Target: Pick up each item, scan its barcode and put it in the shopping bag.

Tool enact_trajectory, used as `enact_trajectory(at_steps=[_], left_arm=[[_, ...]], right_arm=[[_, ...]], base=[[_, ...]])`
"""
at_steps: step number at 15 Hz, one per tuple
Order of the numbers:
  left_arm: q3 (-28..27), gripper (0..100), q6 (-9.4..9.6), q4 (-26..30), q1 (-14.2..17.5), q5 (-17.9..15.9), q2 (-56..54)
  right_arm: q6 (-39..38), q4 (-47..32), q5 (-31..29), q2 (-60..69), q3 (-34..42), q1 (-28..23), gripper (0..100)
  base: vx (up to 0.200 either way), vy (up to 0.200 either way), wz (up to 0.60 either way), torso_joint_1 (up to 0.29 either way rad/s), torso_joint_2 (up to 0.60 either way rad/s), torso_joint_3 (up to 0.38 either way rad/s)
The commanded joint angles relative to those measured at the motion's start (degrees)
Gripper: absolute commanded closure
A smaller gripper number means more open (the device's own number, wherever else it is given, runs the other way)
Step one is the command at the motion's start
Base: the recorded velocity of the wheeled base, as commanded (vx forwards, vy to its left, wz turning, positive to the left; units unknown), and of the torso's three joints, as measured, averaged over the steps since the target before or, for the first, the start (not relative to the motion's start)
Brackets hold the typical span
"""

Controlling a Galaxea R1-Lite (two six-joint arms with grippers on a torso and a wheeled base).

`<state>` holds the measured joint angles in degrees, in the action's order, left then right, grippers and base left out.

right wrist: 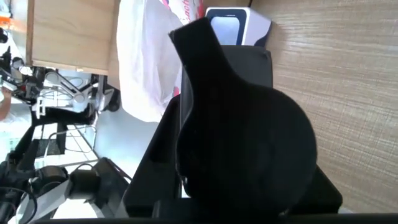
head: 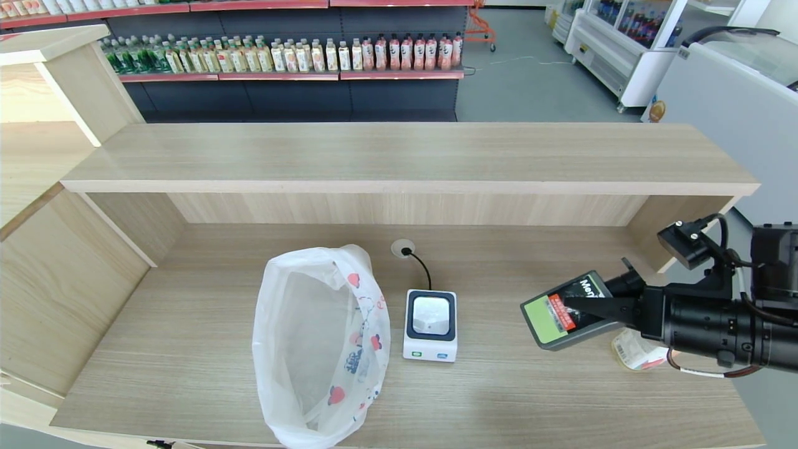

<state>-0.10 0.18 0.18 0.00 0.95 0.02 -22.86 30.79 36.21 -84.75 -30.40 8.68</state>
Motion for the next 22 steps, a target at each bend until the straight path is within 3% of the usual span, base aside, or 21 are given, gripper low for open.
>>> enact_trajectory(at_steps=[1, 7, 13, 16, 19, 22], left_arm=[[0.01, 0, -0.01, -0.01, 0.0, 0.02, -0.02], [0.01, 0, -0.01, -0.01, 0.0, 0.02, -0.02], [0.01, 0, -0.09, -0.01, 0.0, 0.02, -0.02], [0.01, 0, 0.08, -0.01, 0.0, 0.02, -0.02], [0.01, 0, 0.08, -0.01, 0.0, 0.02, -0.02], [0.01, 0, 0.08, -0.01, 0.0, 0.02, -0.02]], right_arm=[[0.01, -0.03, 0.0, -0.77, 0.08, 0.64, 100], [0.01, -0.03, -0.08, -1.21, 0.26, 0.99, 100], [0.36, 0.14, -0.26, -3.14, -0.18, 0.99, 100], [7.04, 1.9, -7.82, -9.47, -1.59, 0.99, 100], [7.92, 7.88, -9.14, -14.48, -1.85, 1.78, 100], [7.92, 8.41, -9.22, -16.59, -2.64, 4.15, 100]], base=[[0.0, 0.0, 0.0, 0.0, 0.0, 0.0], [0.0, 0.0, 0.0, 0.0, 0.0, 0.0], [0.0, 0.2, 0.0, 0.004, 0.0, 0.002], [0.0, 0.133, 0.0, -0.005, 0.0, 0.002], [0.0, 0.0, 0.0, 0.0, 0.0, 0.0], [0.0, 0.0, 0.0, 0.0, 0.0, 0.0]])
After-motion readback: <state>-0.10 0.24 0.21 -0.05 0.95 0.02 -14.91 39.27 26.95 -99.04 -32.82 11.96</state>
